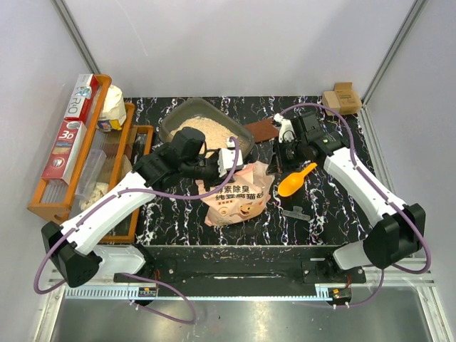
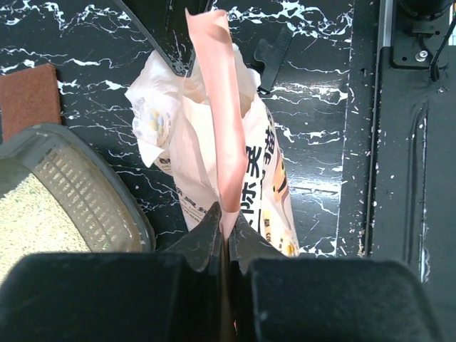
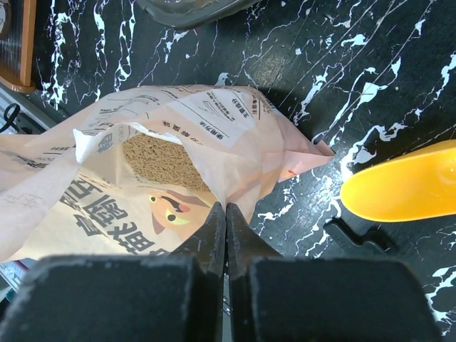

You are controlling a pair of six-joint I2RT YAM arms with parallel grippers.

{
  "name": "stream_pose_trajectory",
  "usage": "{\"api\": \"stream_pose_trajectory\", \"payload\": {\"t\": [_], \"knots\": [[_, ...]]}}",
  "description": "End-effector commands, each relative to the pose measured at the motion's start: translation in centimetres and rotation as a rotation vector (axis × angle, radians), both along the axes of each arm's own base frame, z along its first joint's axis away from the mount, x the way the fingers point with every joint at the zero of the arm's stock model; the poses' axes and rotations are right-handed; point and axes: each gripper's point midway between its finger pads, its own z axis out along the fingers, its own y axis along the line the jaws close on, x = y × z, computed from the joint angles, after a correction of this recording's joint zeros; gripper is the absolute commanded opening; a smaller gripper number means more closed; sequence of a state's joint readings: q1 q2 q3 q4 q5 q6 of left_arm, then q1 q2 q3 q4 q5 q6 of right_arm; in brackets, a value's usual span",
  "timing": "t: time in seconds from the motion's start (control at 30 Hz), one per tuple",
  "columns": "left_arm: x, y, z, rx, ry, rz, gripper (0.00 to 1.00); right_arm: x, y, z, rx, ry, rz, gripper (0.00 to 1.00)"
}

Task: Fill the litter box with clean litter

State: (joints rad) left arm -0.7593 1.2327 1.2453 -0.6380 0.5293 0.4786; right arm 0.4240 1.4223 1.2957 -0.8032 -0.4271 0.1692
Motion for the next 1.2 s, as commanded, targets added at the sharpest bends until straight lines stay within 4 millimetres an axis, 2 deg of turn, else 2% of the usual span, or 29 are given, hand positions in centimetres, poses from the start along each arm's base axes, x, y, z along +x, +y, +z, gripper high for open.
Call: {"api": "stream_pose_trajectory", "payload": {"t": [0.0,0.03,0.13,0.23,0.27,0.37,0.4,0.47,0.5,0.57,0.6,0.63,0.67,0.7,0.77,0.93,1.03,1.17], "knots": [[1.6,-2.2,7.9,-0.167,-0.248,-0.063,0.0,-0.5,0.7,3.3,0.063,-0.096,0.067,0.03],[1.6,-2.3,7.8,-0.164,-0.25,-0.068,0.0,-1.0,0.7,3.5,0.072,-0.107,0.089,0.17],[1.4,-2.2,7.2,-0.149,-0.241,-0.075,0.0,-1.9,0.2,3.6,0.104,-0.125,0.127,0.37],[1.2,-2.0,6.2,-0.137,-0.221,-0.075,0.0,-2.7,-0.1,4.5,0.168,-0.165,0.202,0.47],[1.0,-1.9,5.8,-0.132,-0.213,-0.076,0.0,-3.0,-0.1,4.5,0.173,-0.187,0.236,0.55],[0.9,-1.7,5.3,-0.126,-0.202,-0.071,0.0,-3.1,-0.9,4.0,0.149,-0.245,0.279,0.66],[0.8,-1.7,5.3,-0.126,-0.202,-0.073,0.0,-3.4,-1.1,3.0,0.138,-0.24,0.29,0.67],[0.8,-1.7,5.0,-0.126,-0.197,-0.071,0.0,-3.5,-1.2,2.8,0.129,-0.304,0.336,0.69],[0.9,-1.7,5.1,-0.128,-0.201,-0.066,0.0,-4.0,-1.4,1.6,0.123,-0.299,0.355,0.69],[0.9,-1.5,5.1,-0.129,-0.196,-0.057,0.0,-4.3,-1.1,1.7,0.14,-0.379,0.414,0.7],[0.9,-1.5,5.0,-0.128,-0.193,-0.05,0.0,-4.8,-1.1,0.8,0.148,-0.383,0.44,0.7],[0.9,-1.5,5.0,-0.128,-0.19,-0.047,0.0,-5.4,-0.9,1.4,0.172,-0.433,0.48,0.7],[0.9,-1.4,5.0,-0.127,-0.183,-0.044,0.0,-5.2,-0.7,1.6,0.183,-0.481,0.493,0.7],[0.8,-1.5,4.9,-0.127,-0.18,-0.046,0.0,-5.5,-0.7,1.0,0.187,-0.488,0.497,0.7],[0.8,-1.5,5.0,-0.129,-0.172,-0.042,0.0,-5.2,-0.7,1.6,0.187,-0.556,0.499,0.7],[1.0,-1.7,5.1,-0.131,-0.167,-0.039,0.0,-4.7,-1.2,1.5,0.138,-0.622,0.501,0.71],[1.1,-1.9,5.1,-0.131,-0.158,-0.042,0.0,-4.8,-0.9,2.2,0.161,-0.667,0.522,0.7],[1.2,-2.2,5.2,-0.134,-0.154,-0.043,0.0,-4.7,-0.7,1.7,0.177,-0.655,0.516,0.7]]}}
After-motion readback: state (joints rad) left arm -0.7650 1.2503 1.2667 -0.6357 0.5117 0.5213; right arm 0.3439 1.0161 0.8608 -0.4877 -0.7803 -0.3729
